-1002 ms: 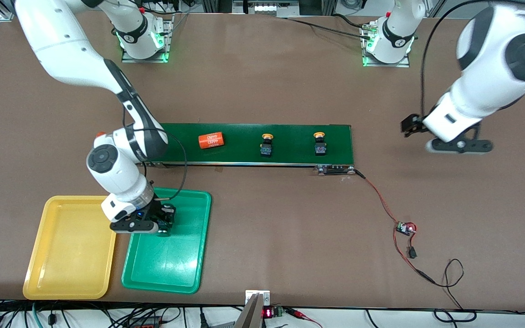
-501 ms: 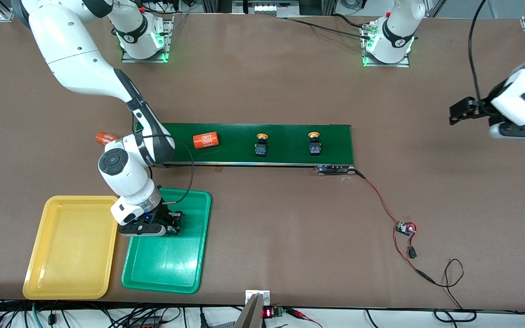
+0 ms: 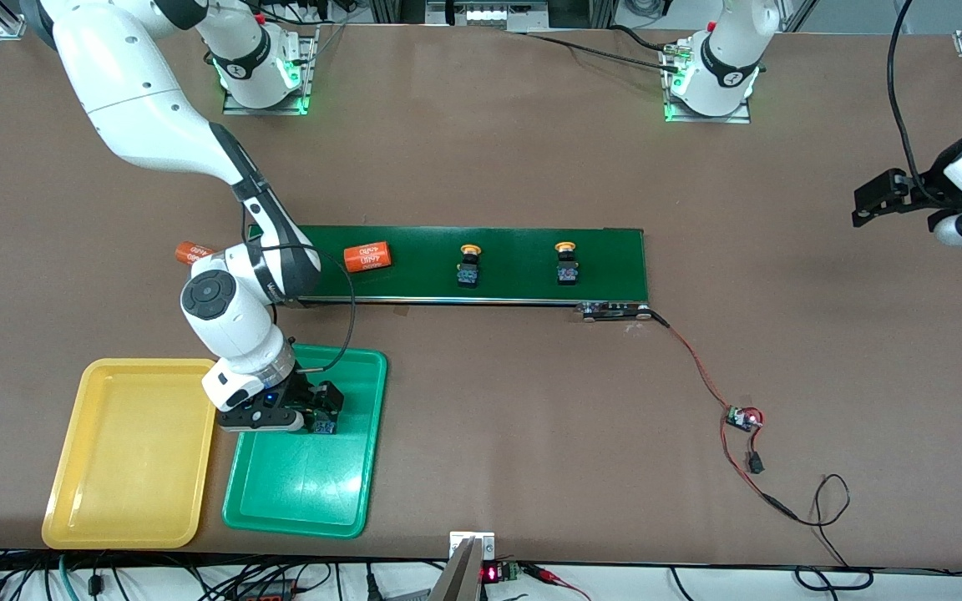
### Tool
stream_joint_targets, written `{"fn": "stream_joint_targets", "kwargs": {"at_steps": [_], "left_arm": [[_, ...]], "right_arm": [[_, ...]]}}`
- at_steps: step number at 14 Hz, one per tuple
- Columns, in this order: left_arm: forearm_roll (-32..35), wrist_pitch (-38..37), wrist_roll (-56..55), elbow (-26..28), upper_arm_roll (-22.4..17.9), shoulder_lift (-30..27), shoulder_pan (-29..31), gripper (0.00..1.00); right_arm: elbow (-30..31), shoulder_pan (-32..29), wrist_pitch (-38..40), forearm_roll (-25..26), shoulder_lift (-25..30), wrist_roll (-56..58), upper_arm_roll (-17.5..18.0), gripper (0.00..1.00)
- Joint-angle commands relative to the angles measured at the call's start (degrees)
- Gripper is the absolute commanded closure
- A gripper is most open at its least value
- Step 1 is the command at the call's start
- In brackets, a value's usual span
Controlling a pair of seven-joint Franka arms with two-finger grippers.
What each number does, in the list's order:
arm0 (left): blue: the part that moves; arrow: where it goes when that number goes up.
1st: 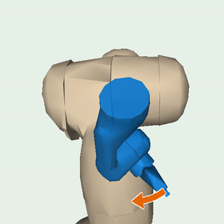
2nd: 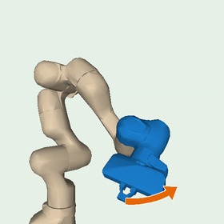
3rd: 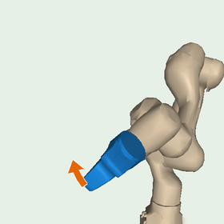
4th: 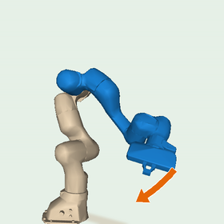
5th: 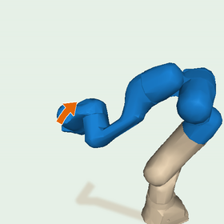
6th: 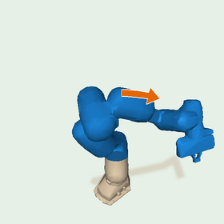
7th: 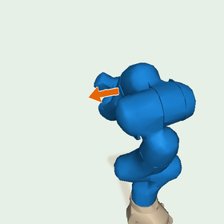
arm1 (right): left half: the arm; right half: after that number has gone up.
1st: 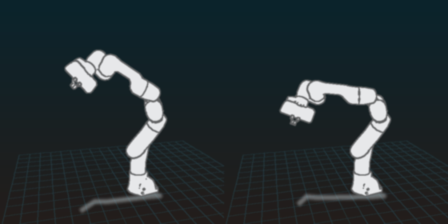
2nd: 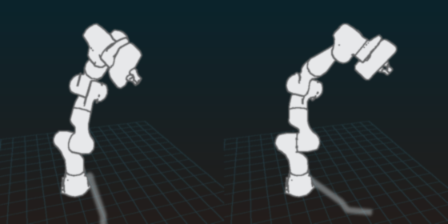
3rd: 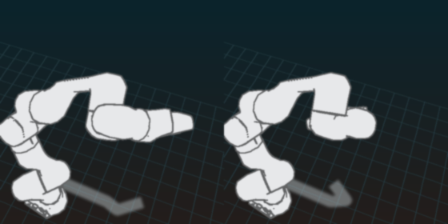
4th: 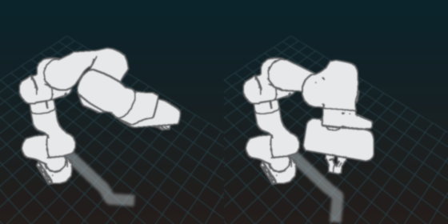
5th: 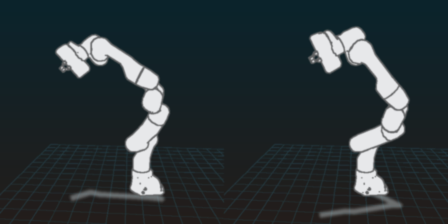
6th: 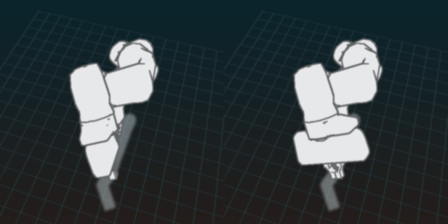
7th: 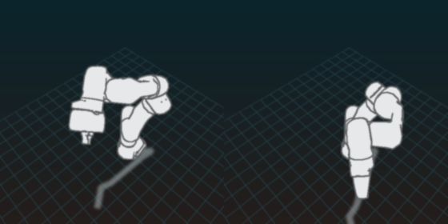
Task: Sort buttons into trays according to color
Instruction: 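Drop the green button in the green tray while the left gripper withdraws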
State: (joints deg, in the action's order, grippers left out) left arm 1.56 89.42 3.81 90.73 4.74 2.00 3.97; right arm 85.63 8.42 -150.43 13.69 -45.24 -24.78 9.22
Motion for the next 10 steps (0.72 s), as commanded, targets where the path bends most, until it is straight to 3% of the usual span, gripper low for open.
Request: {"fn": "stream_joint_targets", "kwargs": {"at_steps": [1, 3, 7, 10], "left_arm": [[1.3, -2.2, 1.1, -1.3, 0.7, -0.3, -0.2, 0.00], [1.3, -2.5, 0.8, -1.3, 1.0, -0.2, -0.5, 0.00], [1.3, -2.4, 0.8, -1.4, 2.0, -0.2, -0.5, 0.00], [1.3, -2.4, 0.8, -1.4, 1.9, -0.2, -0.5, 0.00]], "right_arm": [[4.0, 0.8, 9.2, -0.2, 8.0, -1.2, -1.1, 0.00], [5.2, 0.9, 16.2, -0.3, 11.8, -2.3, -1.1, 0.00], [13.8, 0.7, 17.5, -4.5, 21.2, -1.9, -1.0, 0.00], [19.7, 0.7, 23.1, -5.2, 28.3, -1.9, -0.1, 0.00]]}}
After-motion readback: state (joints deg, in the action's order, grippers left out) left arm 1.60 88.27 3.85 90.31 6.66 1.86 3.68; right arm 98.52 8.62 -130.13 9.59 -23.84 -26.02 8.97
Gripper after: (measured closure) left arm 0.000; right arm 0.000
